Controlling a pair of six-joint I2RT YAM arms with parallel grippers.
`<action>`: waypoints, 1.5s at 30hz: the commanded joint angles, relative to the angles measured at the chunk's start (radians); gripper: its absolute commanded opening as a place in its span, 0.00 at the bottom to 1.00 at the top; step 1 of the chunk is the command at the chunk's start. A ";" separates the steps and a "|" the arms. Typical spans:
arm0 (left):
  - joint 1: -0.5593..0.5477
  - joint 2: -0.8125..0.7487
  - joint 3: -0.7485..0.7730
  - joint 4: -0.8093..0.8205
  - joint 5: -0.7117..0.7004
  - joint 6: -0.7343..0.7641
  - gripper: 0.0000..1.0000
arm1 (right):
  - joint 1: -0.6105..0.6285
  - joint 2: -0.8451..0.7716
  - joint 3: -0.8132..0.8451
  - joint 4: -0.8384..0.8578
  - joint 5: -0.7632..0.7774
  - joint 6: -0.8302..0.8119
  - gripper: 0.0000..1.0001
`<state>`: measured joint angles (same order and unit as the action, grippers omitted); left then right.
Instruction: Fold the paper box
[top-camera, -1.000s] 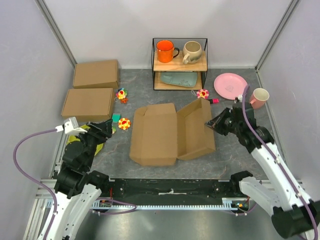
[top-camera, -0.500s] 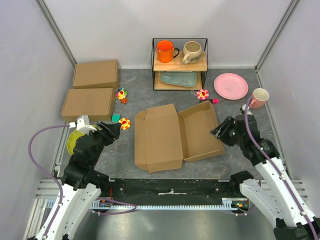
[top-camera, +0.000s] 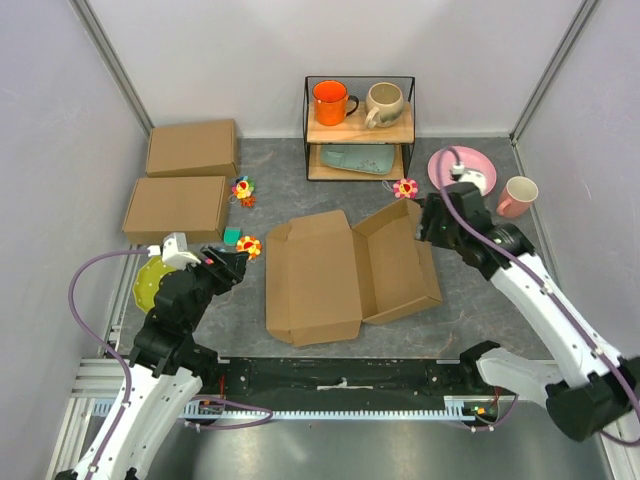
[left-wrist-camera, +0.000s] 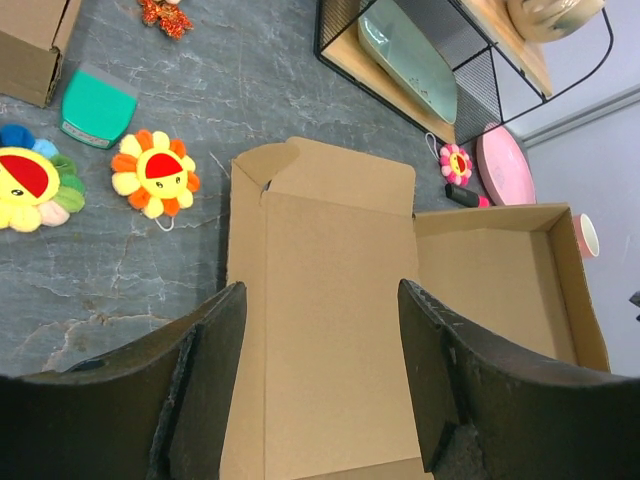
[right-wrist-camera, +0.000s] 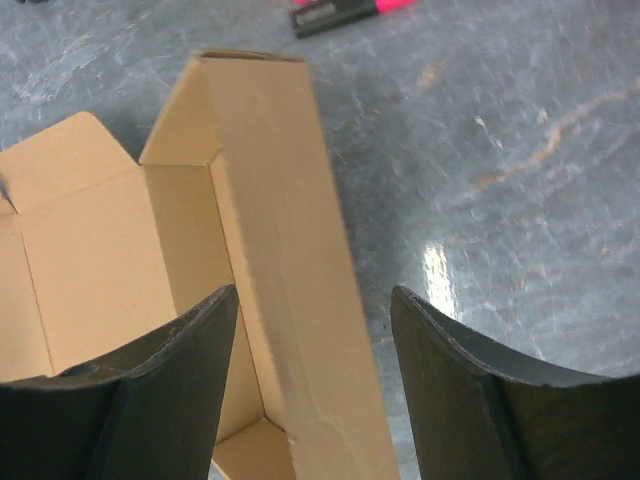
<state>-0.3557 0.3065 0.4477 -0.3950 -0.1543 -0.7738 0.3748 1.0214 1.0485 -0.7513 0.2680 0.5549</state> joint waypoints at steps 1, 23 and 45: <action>-0.002 -0.009 -0.007 0.044 0.025 -0.028 0.68 | 0.159 0.135 0.181 0.006 0.164 -0.107 0.71; -0.002 -0.026 -0.017 0.022 0.036 0.013 0.68 | 0.260 0.640 0.403 -0.234 0.491 -0.331 0.54; -0.002 -0.023 0.052 0.011 0.002 0.033 0.68 | 0.029 0.349 0.324 -0.135 0.059 -0.225 0.00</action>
<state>-0.3557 0.2852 0.4385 -0.3969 -0.1299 -0.7723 0.4633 1.5326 1.3636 -0.9306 0.4770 0.2504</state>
